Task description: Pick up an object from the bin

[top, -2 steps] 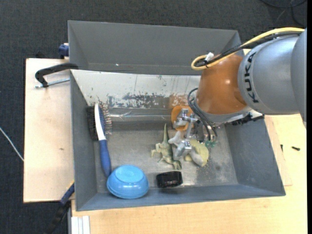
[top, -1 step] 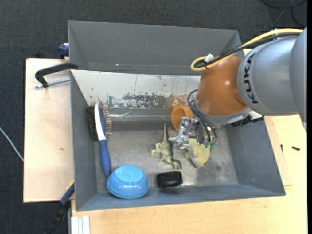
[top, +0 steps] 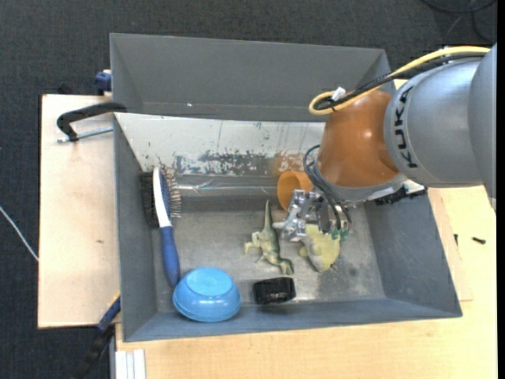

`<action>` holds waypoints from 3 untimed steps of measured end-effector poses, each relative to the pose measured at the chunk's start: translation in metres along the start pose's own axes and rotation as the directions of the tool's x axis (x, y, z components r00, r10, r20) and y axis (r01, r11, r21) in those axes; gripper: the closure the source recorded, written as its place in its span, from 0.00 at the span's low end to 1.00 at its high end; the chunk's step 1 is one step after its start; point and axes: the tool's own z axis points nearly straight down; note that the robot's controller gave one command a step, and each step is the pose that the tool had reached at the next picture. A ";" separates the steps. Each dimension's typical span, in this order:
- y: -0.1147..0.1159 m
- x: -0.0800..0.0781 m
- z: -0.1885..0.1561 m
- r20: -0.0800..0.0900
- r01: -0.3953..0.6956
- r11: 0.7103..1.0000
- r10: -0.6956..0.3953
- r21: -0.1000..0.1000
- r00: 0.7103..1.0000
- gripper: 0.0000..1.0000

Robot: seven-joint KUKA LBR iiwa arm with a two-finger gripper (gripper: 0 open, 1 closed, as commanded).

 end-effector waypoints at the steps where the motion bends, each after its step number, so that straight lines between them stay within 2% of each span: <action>1: 0.000 0.000 0.000 0.000 0.000 1.000 0.000 0.000 1.000 1.00; 2: 0.030 -0.013 0.014 -0.001 0.796 0.606 -0.796 0.008 0.606 1.00; 3: 0.036 -0.007 -0.136 0.009 0.822 0.570 -0.822 0.009 0.570 1.00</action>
Offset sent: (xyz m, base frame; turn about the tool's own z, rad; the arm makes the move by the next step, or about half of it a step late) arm 0.0000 0.0000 0.0000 0.0000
